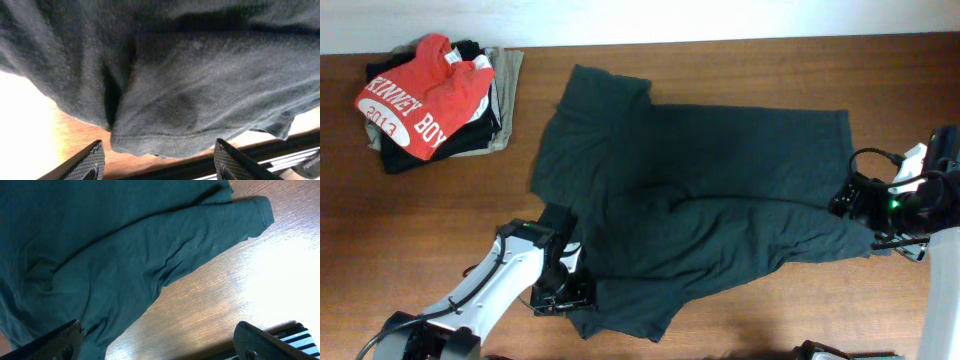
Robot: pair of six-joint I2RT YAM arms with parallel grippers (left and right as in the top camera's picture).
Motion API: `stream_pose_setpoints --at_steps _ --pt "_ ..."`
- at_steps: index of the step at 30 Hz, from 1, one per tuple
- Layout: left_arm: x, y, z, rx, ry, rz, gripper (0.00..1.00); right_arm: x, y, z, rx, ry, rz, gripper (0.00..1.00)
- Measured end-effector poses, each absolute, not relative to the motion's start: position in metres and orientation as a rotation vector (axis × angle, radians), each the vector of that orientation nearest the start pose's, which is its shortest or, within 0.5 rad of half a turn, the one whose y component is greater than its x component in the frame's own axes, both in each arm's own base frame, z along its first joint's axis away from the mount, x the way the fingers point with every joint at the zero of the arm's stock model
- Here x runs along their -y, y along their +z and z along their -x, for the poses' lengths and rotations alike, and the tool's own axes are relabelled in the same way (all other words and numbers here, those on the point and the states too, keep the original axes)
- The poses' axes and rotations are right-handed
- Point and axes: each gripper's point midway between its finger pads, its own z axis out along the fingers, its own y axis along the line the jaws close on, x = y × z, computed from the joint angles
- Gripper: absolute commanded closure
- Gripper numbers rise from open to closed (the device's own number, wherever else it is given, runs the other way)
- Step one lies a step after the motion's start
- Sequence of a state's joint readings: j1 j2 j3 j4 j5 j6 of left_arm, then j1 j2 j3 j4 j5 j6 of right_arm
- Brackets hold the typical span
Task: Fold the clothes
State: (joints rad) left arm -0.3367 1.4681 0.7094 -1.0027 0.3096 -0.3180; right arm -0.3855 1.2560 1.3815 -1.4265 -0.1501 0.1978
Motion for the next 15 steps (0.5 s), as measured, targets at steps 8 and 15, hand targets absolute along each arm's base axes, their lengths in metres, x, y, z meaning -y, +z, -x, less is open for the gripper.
stream_pose_setpoints --at_steps 8,15 --pt "0.1031 0.0171 -0.1413 -3.392 -0.381 0.016 0.3 0.066 0.2196 -0.231 -2.742 0.177 -0.793 0.01" --pt "0.1025 0.0119 -0.14 -3.386 -0.383 0.012 0.37 0.0641 0.2199 -0.2317 -2.741 0.194 -0.79 0.01"
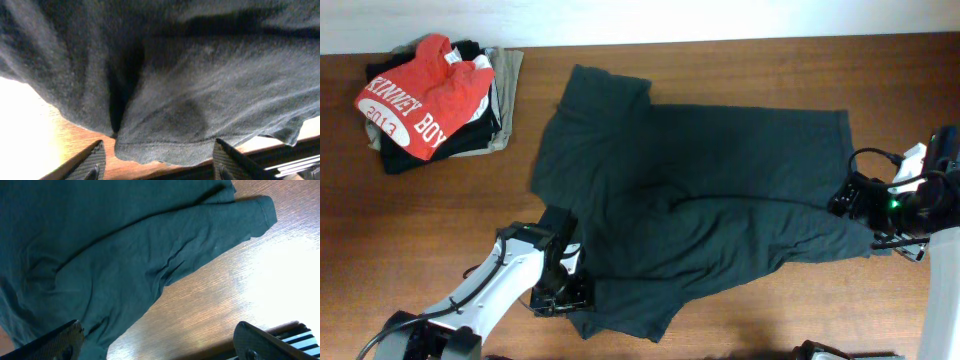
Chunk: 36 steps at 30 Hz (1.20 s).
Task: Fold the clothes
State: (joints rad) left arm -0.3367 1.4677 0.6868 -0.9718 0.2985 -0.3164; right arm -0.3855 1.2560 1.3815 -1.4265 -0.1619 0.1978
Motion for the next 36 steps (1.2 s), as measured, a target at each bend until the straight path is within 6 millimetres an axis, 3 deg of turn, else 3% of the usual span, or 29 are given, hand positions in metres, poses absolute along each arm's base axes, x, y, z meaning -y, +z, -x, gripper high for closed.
stream_pose_setpoints --at_steps 4,7,8,11,15,17,20,27,32,34,36 --pt "0.103 0.01 -0.142 -3.376 -0.385 0.009 0.63 0.064 0.22 -0.232 -2.74 0.195 -0.79 0.01" --pt "0.102 0.009 -0.141 -3.377 -0.381 0.008 0.94 0.064 0.22 -0.232 -2.74 0.195 -0.79 0.01" --pt "0.101 0.009 -0.141 -3.377 -0.372 0.014 0.99 0.064 0.22 -0.232 -2.74 0.195 -0.79 0.01" --pt "0.1 0.008 -0.141 -3.377 -0.354 0.013 0.99 0.067 0.221 -0.235 -2.721 0.182 -0.801 0.01" --pt "0.099 0.015 -0.147 -3.37 -0.329 0.01 0.99 0.082 0.214 -0.233 -2.705 0.082 -0.964 0.01" --pt "0.098 0.02 -0.162 -3.326 -0.288 -0.002 0.99 0.087 0.204 -0.234 -2.727 0.058 -1.037 0.01" --pt "0.094 0.02 -0.162 -3.328 -0.255 -0.003 0.99 0.098 0.185 -0.228 -2.742 -0.02 -1.205 0.01" --pt "0.093 0.02 -0.161 -3.332 -0.24 -0.003 0.99 0.169 0.155 -0.2 -2.562 -0.14 -1.701 0.01" --pt "0.093 0.02 -0.163 -3.323 -0.239 -0.005 0.99 0.205 0.133 -0.193 -2.436 0.083 -1.856 0.01" --pt "0.094 0.02 -0.166 -3.312 -0.243 -0.007 0.99 0.215 0.11 -0.189 -2.395 0.15 -1.915 0.03" --pt "0.094 0.02 -0.167 -3.306 -0.246 -0.008 0.99 0.22 0.088 -0.188 -2.359 0.2 -1.947 0.21"
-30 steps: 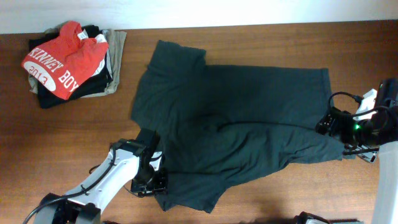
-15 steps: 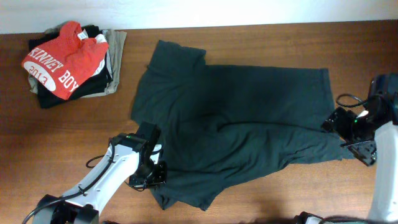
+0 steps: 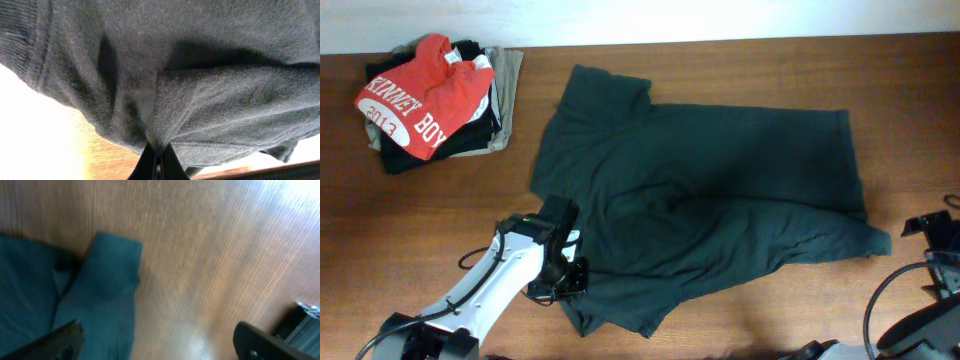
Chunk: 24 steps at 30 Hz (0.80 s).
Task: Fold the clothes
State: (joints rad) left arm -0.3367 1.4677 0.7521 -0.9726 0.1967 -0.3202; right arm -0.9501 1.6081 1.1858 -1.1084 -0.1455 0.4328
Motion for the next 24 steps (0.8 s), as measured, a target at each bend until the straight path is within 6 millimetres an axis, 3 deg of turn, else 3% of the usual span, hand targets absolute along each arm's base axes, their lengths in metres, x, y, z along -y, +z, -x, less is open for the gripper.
stream_pose_setpoints --at_steps 2,4,11,19,24 --pt "0.094 0.02 -0.167 -3.305 -0.247 -0.008 0.99 0.224 0.062 -0.19 -2.337 0.235 -1.955 0.4" --pt "0.094 0.02 -0.167 -3.305 -0.247 -0.008 0.99 0.224 0.045 -0.192 -2.341 0.262 -1.956 0.45" --pt "0.095 0.019 -0.171 -3.291 -0.253 -0.01 0.99 0.235 0.029 -0.21 -2.298 0.313 -1.918 0.44" --pt "0.096 0.019 -0.171 -3.288 -0.254 -0.011 0.99 0.217 0.014 -0.24 -2.402 0.338 -1.802 0.45" --pt "0.095 0.019 -0.171 -3.291 -0.253 -0.011 0.99 0.216 0.011 -0.235 -2.429 0.27 -1.821 0.46"
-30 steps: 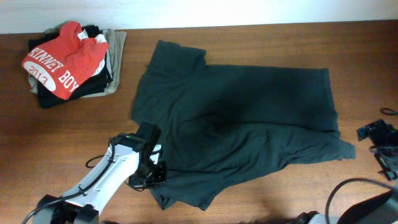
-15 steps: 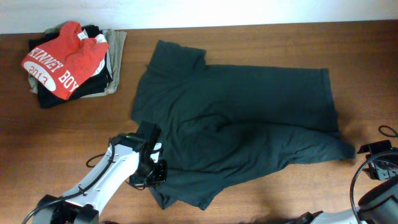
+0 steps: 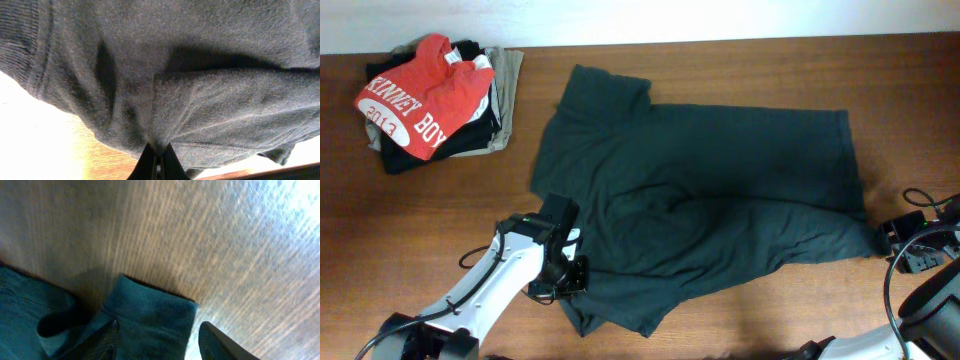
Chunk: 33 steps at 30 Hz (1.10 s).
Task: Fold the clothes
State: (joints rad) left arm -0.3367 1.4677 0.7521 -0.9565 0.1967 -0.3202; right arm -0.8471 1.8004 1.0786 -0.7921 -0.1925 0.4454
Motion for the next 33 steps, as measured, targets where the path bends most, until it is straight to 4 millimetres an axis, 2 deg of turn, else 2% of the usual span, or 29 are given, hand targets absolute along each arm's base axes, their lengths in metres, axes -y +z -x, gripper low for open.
stream_pose_setpoints --at_steps 9,13,15,17,19,20,21,23,25,33 --pt "0.095 0.019 -0.171 -3.29 -0.253 -0.011 0.99 0.213 0.005 -0.223 -2.434 0.225 -1.891 0.47" --pt "0.095 0.019 -0.171 -3.291 -0.252 -0.01 0.99 0.214 -0.001 -0.221 -2.419 0.2 -1.887 0.72" --pt "0.095 0.019 -0.171 -3.291 -0.253 -0.01 0.99 0.216 -0.002 -0.222 -2.409 0.192 -1.893 0.75" --pt "0.094 0.023 -0.166 -3.316 -0.241 -0.006 1.0 0.215 -0.002 -0.221 -2.412 0.194 -1.9 0.95" --pt "0.095 0.04 -0.169 -3.333 -0.233 -0.002 0.99 0.209 -0.002 -0.215 -2.433 0.204 -1.922 0.96" --pt "0.099 0.058 -0.182 -3.305 -0.246 -0.007 1.0 0.206 0.0 -0.212 -2.445 0.21 -1.943 0.96" --pt "0.101 0.064 -0.187 -3.29 -0.254 -0.009 0.99 0.205 0.001 -0.212 -2.449 0.213 -1.948 0.96" --pt "0.103 0.082 -0.194 -3.279 -0.256 -0.011 0.99 0.203 0.008 -0.211 -2.458 0.22 -1.961 0.96" --pt "0.106 0.093 -0.203 -3.248 -0.267 -0.016 0.99 0.205 0.021 -0.212 -2.45 0.216 -1.953 0.96" --pt "0.109 0.104 -0.213 -3.211 -0.284 -0.022 0.99 0.208 0.074 -0.217 -2.371 0.197 -1.876 0.96"
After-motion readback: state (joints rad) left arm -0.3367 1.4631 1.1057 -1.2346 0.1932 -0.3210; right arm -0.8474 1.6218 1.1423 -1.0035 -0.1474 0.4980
